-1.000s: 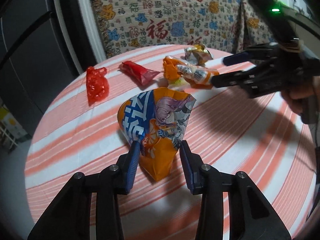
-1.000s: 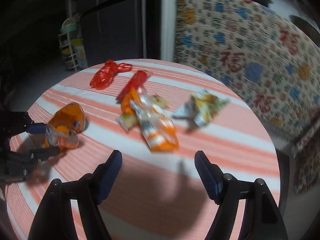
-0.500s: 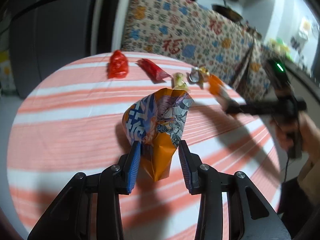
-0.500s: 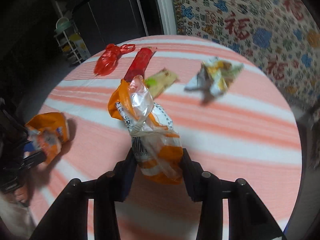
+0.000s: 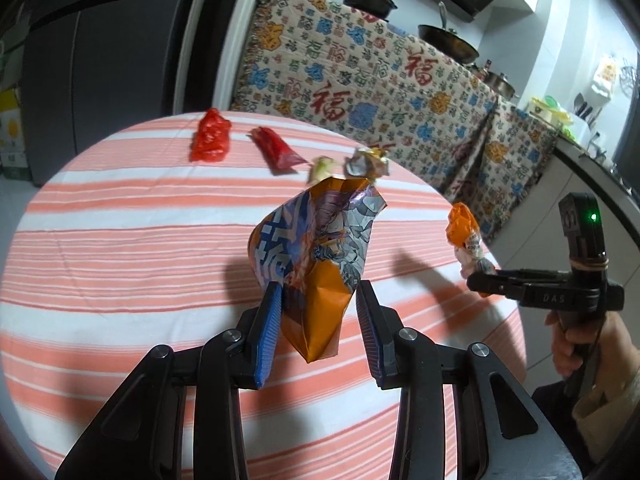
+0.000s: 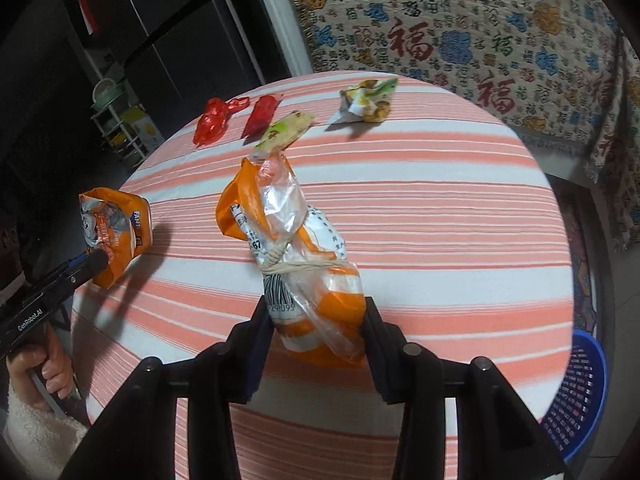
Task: Collect trash
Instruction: 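Grasp the orange chip bag with the left tool while the right tool grasps the orange-white bag, then carry both bags over the blue basket and open both tools to drop them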
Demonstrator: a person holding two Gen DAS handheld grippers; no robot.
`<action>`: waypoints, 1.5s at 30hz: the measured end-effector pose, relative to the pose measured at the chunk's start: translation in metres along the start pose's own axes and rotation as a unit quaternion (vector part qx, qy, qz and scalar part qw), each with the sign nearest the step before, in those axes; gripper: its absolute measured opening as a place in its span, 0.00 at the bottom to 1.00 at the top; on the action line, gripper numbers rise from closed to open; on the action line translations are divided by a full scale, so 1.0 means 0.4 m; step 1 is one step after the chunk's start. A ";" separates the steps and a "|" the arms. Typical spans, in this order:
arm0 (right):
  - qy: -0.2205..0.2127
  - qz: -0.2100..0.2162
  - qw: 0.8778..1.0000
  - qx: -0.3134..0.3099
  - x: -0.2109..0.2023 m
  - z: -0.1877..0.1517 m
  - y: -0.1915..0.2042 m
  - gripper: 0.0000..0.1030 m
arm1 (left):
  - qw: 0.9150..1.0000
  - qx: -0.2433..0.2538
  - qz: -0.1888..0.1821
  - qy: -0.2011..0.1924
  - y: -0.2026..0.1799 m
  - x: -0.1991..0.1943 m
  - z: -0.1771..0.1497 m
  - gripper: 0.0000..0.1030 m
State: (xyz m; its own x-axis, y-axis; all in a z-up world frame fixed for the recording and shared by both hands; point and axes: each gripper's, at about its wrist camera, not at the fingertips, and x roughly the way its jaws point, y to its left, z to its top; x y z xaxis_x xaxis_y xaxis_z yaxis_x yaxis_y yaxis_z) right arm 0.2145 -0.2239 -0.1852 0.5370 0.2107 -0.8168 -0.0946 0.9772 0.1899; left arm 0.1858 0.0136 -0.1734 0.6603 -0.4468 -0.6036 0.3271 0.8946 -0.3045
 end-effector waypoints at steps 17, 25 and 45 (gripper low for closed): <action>-0.034 -0.036 0.997 0.055 -0.128 -0.062 -0.145 0.42 | 0.998 0.044 -0.024 0.025 -0.193 0.066 0.024 0.36; -0.043 -0.049 0.995 0.073 -0.184 -0.091 -0.221 0.42 | 0.996 0.074 -0.049 0.032 -0.312 0.092 0.036 0.36; -0.082 -0.161 0.957 0.225 -0.401 -0.271 -0.655 0.42 | 0.964 0.154 -0.196 0.096 -0.860 0.295 0.009 0.36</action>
State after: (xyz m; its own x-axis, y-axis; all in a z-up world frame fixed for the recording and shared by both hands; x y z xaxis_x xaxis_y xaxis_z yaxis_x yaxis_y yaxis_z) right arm 0.0622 -0.5110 -0.1630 0.6059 -0.1436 -0.7825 0.4495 0.8733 0.1878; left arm 0.1536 -0.3468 -0.1373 0.3183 -0.7166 -0.6206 0.7310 0.6023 -0.3206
